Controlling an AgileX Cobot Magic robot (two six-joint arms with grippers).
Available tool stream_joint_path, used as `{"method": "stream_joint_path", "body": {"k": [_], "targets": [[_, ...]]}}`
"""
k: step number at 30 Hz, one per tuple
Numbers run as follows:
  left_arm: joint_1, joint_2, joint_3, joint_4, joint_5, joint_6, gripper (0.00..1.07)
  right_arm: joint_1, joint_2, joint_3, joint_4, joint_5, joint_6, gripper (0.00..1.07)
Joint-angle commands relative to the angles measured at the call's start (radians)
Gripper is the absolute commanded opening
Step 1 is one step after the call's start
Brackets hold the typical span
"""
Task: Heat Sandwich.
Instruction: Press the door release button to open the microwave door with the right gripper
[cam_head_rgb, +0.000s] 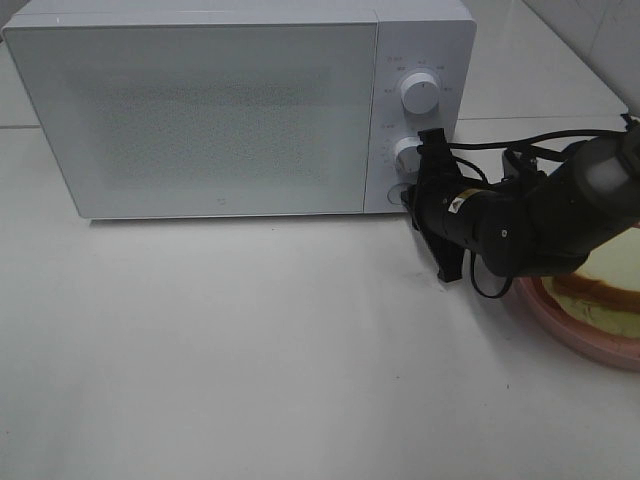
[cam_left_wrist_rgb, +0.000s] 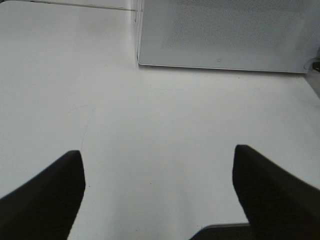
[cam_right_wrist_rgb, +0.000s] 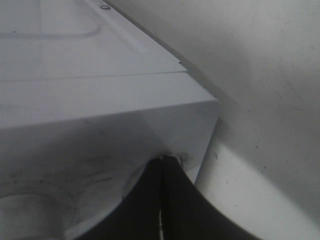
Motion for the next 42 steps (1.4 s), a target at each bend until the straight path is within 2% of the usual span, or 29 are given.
{"method": "stream_joint_path", "body": {"k": [1,9,13,26,42], "targets": [[-0.002,-0.023,0.002,-0.004,-0.01,0.0,0.76,0.0,0.006,-0.033,0.019,-0.029,0.028,0.0],[-0.002,-0.023,0.002,-0.004,-0.01,0.0,0.76,0.0,0.032,-0.069,0.018,-0.081,0.118,0.0],[-0.002,-0.023,0.002,-0.004,-0.01,0.0,0.76,0.0,0.042,-0.069,0.061,-0.207,0.125,0.0],[-0.002,-0.023,0.002,-0.004,-0.01,0.0,0.76,-0.004,0.043,-0.069,0.097,-0.357,0.137,0.0],[-0.002,-0.023,0.002,-0.004,-0.01,0.0,0.76,-0.004,0.059,-0.084,0.095,-0.368,0.124,0.0]]}}
